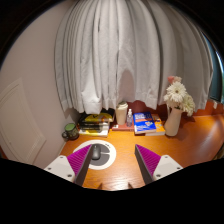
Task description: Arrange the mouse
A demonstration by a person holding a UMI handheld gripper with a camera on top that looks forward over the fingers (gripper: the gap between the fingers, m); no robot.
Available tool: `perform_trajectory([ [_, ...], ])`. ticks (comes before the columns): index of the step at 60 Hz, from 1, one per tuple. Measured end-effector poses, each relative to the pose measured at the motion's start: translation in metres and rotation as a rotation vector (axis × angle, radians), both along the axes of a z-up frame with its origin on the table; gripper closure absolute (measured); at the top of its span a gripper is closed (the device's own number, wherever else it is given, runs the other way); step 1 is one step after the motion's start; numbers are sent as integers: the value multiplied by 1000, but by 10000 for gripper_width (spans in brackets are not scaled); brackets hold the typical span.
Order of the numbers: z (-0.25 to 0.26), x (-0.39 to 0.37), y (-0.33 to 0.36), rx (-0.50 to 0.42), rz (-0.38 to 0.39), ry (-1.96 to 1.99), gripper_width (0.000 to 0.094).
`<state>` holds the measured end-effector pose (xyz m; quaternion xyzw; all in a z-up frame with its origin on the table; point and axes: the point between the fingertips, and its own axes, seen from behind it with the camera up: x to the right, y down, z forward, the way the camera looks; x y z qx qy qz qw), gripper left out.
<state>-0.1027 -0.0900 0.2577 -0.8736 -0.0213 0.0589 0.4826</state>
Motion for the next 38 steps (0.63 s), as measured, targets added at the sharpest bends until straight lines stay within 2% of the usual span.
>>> perform_trajectory([
  [14, -21, 37, -19, -32, -8, -14, 93],
  [38, -12, 76, -17, -9, -39, -35, 93],
])
